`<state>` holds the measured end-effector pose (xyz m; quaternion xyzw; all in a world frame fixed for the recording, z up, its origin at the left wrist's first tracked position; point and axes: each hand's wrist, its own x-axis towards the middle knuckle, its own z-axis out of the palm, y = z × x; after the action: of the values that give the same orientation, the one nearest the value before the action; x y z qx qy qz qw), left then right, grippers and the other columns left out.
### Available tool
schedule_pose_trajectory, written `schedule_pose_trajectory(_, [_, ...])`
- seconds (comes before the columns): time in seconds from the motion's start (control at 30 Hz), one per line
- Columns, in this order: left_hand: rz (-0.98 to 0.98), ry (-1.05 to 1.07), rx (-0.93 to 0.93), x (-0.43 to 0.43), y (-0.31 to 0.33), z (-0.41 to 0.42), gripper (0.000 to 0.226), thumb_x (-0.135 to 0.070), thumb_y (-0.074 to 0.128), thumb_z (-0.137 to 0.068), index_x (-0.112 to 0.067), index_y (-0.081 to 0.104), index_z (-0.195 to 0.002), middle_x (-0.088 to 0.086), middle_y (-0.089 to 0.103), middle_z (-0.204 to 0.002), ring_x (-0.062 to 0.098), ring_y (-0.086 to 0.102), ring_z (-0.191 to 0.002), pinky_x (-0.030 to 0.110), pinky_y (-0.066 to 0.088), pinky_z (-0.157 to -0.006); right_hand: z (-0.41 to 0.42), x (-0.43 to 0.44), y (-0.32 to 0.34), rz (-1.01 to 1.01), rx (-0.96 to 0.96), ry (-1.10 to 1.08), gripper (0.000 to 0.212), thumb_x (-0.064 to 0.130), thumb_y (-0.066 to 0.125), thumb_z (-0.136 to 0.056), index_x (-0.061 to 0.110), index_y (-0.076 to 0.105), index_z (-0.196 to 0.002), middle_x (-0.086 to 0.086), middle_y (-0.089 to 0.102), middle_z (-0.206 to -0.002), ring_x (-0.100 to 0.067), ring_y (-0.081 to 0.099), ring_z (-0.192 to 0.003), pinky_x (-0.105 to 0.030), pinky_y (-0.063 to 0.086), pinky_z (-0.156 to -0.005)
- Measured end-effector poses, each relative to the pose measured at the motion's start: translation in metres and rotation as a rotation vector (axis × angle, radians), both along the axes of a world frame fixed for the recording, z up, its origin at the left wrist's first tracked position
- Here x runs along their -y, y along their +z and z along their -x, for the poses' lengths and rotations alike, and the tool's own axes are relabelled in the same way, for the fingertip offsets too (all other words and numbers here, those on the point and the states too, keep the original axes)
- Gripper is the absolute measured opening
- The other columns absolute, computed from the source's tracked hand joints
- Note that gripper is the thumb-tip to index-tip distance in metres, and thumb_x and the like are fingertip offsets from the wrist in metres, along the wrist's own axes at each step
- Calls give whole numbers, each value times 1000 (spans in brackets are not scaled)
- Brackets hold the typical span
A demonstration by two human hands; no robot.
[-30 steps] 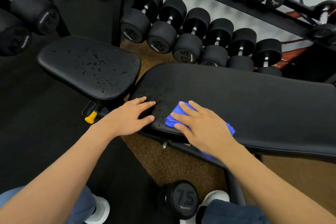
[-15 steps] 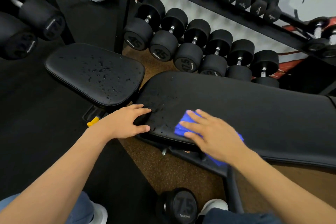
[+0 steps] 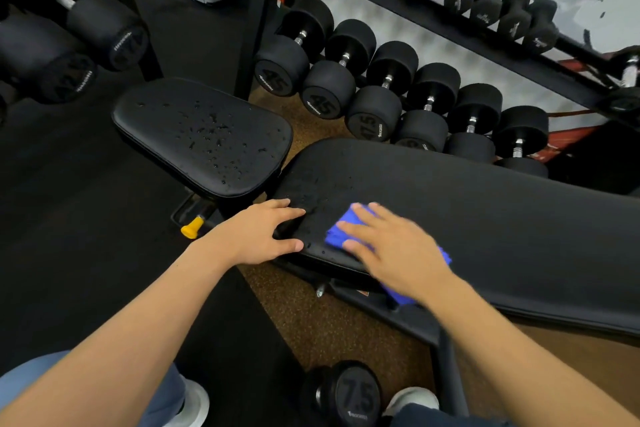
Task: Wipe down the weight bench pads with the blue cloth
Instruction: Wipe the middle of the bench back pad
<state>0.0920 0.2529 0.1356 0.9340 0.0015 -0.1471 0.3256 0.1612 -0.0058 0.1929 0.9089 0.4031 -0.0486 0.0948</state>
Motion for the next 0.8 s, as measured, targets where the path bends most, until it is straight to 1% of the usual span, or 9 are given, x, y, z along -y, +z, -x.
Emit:
schedule_pose_trajectory(0.13, [48, 28, 22, 1, -5, 8, 71, -59, 58, -94, -44, 29, -157, -8, 14, -169, 18, 17, -154, 37, 22, -121, -42, 4, 8, 63, 107, -344, 48, 52, 27, -106, 40, 40, -151, 3, 27, -165, -25, 22, -151, -41, 36, -110])
schedule_pose_trajectory(0.27, [59, 22, 4, 3, -5, 10, 68, -56, 57, -97, -44, 28, -157, -8, 12, -169, 18, 17, -155, 39, 23, -122, -3, -27, -12, 54, 145, -272, 45, 45, 29, -104, 33, 54, -139, -5, 45, -152, -33, 40, -138, -45, 50, -91])
schedule_pose_trajectory(0.33, [78, 25, -12, 0, -2, 7, 61, -50, 56, -99, -44, 32, -155, -8, 17, -169, 17, 25, -152, 36, 27, -120, 28, -36, -17, 39, 111, -226, 45, 45, 32, -103, 31, 55, -138, -7, 46, -152, -34, 40, -139, -45, 48, -95])
schedule_pose_trajectory(0.4, [124, 71, -11, -2, 5, 1, 53, -40, 53, -103, -41, 38, -154, -5, 25, -167, 17, 26, -152, 34, 24, -120, 43, -44, -18, 20, 51, -225, 47, 46, 28, -106, 32, 47, -146, -6, 34, -161, -33, 27, -149, -46, 37, -109])
schedule_pose_trajectory(0.5, [203, 218, 94, 10, 20, -1, 49, -31, 49, -106, -32, 40, -154, -3, 31, -164, 14, 25, -151, 31, 21, -120, 26, -41, 7, -189, -290, -328, 48, 43, 27, -107, 31, 40, -152, 0, 20, -167, -23, 10, -154, -38, 17, -120])
schedule_pose_trajectory(0.53, [219, 273, 164, 20, 25, 4, 49, -31, 48, -106, -29, 41, -154, -3, 32, -163, 13, 27, -150, 29, 21, -119, 16, -34, 22, -295, -418, -390, 47, 38, 31, -107, 30, 41, -152, 3, 22, -166, -18, 13, -154, -32, 15, -120])
schedule_pose_trajectory(0.6, [283, 379, 318, 54, 36, 18, 49, -31, 47, -106, -25, 41, -154, -3, 34, -161, 12, 29, -149, 27, 21, -119, -4, -10, 43, -478, -421, -480, 46, 26, 40, -103, 32, 47, -149, 10, 30, -162, -13, 25, -150, -25, 19, -116])
schedule_pose_trajectory(0.7, [343, 433, 270, 127, 45, 16, 59, -43, 41, -105, -23, 30, -159, 1, 26, -166, 21, 17, -154, 42, 14, -126, -26, 27, 51, -547, -253, -564, 48, 15, 43, -98, 27, 54, -144, 10, 37, -159, -17, 35, -145, -26, 25, -114])
schedule_pose_trajectory(0.8, [161, 589, 52, 193, 42, -13, 75, -63, 30, -100, -22, 20, -162, 5, 14, -169, 38, 0, -155, 59, -3, -123, -34, 42, 33, -498, -210, -559, 45, 17, 45, -101, 19, 53, -145, 2, 39, -159, -19, 33, -147, -31, 26, -116])
